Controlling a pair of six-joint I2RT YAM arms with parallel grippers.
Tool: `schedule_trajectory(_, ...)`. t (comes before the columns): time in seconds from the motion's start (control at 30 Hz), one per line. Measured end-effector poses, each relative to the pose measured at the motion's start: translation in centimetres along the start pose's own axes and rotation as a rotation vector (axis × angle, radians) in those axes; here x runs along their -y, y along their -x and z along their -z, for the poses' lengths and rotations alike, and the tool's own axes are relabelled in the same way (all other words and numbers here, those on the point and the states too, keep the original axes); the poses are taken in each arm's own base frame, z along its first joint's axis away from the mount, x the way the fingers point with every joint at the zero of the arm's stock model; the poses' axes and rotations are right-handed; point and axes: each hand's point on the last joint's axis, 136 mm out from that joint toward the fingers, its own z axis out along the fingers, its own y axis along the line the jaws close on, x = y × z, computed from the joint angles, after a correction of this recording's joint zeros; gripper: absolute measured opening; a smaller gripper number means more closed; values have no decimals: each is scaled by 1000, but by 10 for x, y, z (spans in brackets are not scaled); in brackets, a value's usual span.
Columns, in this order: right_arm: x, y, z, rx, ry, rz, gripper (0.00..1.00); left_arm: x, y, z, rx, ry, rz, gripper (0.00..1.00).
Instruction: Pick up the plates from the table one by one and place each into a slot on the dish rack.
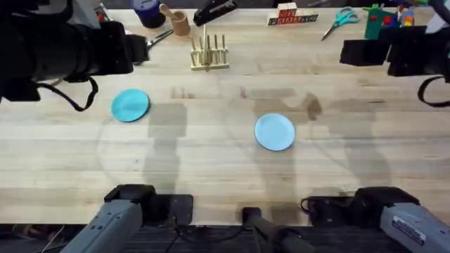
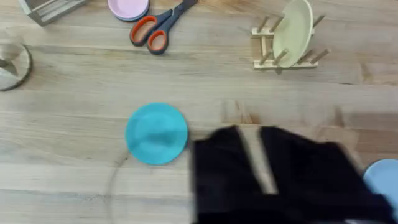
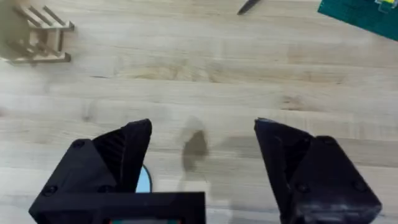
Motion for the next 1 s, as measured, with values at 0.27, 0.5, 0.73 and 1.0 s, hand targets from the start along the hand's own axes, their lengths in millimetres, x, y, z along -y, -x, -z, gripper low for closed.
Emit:
schedule_trajectory(0.27,0,0,0,0,0,0,996,-3,-13,1,-57,-56,56,42)
schedule_trajectory(0.5,0,0,0,0,0,0,996,-27,-10,9,-23,-156,171,42)
schedule_trajectory(0.73,0,0,0,0,0,0,996,-54,-18,10,-23,-257,286,42)
schedule_trajectory(1.0,0,0,0,0,0,0,996,-96,-42,-9,-78,-366,441,42)
